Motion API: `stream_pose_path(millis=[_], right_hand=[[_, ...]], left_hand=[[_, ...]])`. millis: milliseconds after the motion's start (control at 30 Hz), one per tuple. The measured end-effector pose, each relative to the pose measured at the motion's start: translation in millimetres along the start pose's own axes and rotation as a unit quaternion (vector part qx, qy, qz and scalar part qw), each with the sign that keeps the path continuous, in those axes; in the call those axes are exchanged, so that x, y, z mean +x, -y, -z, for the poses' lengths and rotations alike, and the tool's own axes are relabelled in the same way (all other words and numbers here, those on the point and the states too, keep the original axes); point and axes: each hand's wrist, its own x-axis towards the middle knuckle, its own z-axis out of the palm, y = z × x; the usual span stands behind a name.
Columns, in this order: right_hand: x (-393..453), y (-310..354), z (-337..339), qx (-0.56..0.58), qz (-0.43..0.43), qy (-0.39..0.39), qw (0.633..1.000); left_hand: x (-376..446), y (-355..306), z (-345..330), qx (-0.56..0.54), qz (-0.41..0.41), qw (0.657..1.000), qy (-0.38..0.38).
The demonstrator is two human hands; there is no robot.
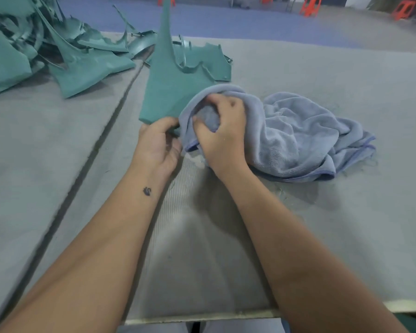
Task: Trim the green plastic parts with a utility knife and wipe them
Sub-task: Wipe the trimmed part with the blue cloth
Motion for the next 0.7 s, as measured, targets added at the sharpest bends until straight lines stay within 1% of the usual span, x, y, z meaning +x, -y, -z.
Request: stream_pose_path(millis=[33, 100, 200, 267, 367, 467, 533, 567, 633, 700], right_hand=[[0.5, -1.1, -1.5, -0.008, -0.024, -0.026, 0.999], [4.0, -1.4, -2.3, 0.017, -0.075, -0.032, 0.997], [5.3, -3.1, -2.0, 0.084, -0.119, 0.019, 0.989], [7.6, -6.5, 0.9, 0.11, -0.129, 0.027, 0.985], [11.9, -12.6, 3.6, 0.087, -0.126, 0.013, 0.988], [16.9, -13.2, 4.9, 0.06, -0.113, -0.04, 0.991], [20.5, -14.3, 7.5, 0.055, -0.129, -0.067, 0.988], [21.6, -15.1, 9.0, 0.075, -0.15, -0.069, 0.983], [25.4, -16.7, 13.4, 0.174, -0.214, -0.076, 0.958], [29.2, -18.0, 20.5, 0.293, -0.286, -0.102, 0.907]], left_hand=[[-0.1, -1.3, 0.4, -0.004, 0.001, 1.0, 0.019], [-2.5, -2.3, -0.5, -0.008, 0.005, 0.998, 0.061], [-4.5, -1.0, -0.4, -0.023, 0.017, 0.994, 0.107], [-3.5, -0.8, 0.1, -0.03, 0.03, 0.991, 0.125], [-3.2, -0.7, 1.0, -0.018, 0.046, 0.991, 0.128], [-4.0, -0.1, -0.2, -0.003, 0.057, 0.992, 0.108], [-4.8, 0.3, -1.4, 0.006, 0.06, 0.993, 0.103], [-5.3, 0.2, -2.0, 0.011, 0.06, 0.993, 0.101], [-5.7, -0.8, -2.5, 0.016, 0.059, 0.993, 0.099], [-4.7, -4.0, -0.6, 0.016, 0.054, 0.994, 0.091]])
